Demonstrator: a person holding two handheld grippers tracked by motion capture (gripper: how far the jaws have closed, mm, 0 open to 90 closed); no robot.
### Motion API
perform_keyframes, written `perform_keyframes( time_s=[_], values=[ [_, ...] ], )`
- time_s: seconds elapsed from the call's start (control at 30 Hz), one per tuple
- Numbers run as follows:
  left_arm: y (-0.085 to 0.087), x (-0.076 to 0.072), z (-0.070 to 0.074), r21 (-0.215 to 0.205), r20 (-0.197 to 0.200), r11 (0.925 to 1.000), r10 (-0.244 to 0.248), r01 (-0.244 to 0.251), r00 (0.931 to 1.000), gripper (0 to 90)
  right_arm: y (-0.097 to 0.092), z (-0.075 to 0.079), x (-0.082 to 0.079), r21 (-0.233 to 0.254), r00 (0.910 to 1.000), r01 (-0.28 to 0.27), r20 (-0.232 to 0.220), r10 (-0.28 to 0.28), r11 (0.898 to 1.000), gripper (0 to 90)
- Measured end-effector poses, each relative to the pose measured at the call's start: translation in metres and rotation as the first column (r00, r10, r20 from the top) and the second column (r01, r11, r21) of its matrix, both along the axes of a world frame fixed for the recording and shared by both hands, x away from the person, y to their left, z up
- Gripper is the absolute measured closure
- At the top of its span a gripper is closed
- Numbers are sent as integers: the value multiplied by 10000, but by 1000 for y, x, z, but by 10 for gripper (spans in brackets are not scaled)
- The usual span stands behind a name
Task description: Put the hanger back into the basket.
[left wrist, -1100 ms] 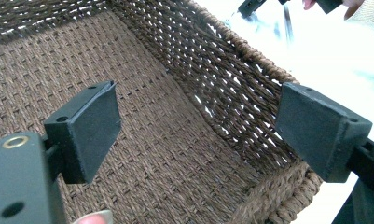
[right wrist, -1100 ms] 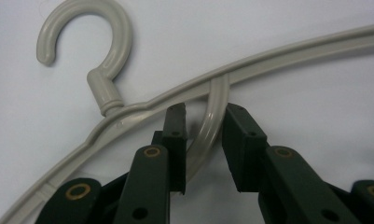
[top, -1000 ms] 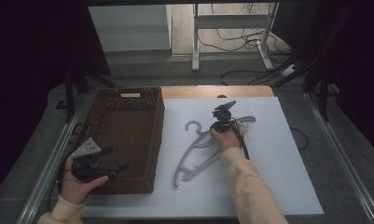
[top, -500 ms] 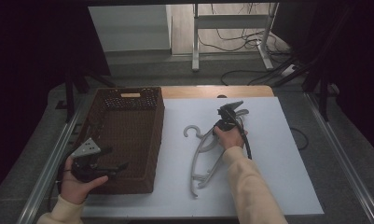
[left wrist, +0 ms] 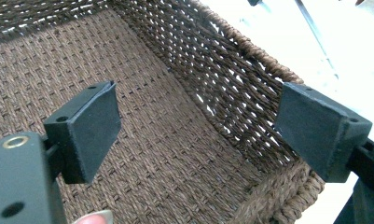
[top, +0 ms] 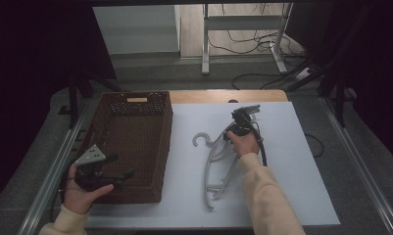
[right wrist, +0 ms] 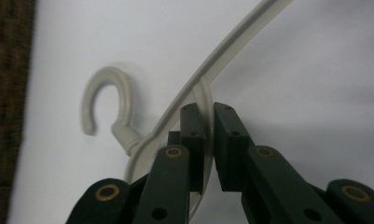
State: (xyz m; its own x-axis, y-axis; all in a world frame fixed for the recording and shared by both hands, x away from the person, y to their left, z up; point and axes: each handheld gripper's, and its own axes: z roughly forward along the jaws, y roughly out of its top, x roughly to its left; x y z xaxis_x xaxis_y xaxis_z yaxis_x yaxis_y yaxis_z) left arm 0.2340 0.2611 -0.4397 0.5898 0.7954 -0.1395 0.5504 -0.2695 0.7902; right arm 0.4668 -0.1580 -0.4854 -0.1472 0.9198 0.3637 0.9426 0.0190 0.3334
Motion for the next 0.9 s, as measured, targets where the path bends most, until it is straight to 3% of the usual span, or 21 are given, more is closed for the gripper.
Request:
perform_keyframes(
  time_s=[0.2,0.27,0.37,0.47,0.6,0.73,0.77,0.8,0.83,0.9],
  values=[
    [0,0,0,-3,14,10000,5,-5,10000,142,-11,10,-2,982,9999,-140,32,137,9951,844],
    [0,0,1,-4,18,10000,3,-3,10000,143,-13,12,-3,1084,9999,-142,47,138,9940,845],
    [-1,0,0,14,5,10000,5,-5,10000,143,-16,15,-5,1749,9998,-194,75,183,9844,848],
    [-1,0,0,0,-5,10000,10,-10,10000,143,-18,17,-7,1964,9996,-264,163,237,9802,849],
    [-1,0,0,-1,-4,10000,8,-8,10000,143,-23,25,-9,2723,9994,-280,271,214,9618,852],
    [-1,0,0,1,-4,10000,6,-6,10000,143,-25,31,-11,3038,9988,-360,427,241,9521,853],
    [-1,0,0,7,-2,10000,1,-1,10000,142,-26,34,-12,3339,9982,-425,552,254,9417,853],
    [-1,0,0,7,-2,10000,1,-1,10000,142,-26,34,-12,3339,9982,-425,552,254,9417,853],
    [-1,0,0,6,-4,10000,4,-4,10000,143,-28,38,-14,3593,9975,-491,652,274,9319,852],
    [-1,0,0,4,2,10000,1,-1,10000,143,-28,39,-14,3604,9973,-519,670,296,9314,852]
  ],
)
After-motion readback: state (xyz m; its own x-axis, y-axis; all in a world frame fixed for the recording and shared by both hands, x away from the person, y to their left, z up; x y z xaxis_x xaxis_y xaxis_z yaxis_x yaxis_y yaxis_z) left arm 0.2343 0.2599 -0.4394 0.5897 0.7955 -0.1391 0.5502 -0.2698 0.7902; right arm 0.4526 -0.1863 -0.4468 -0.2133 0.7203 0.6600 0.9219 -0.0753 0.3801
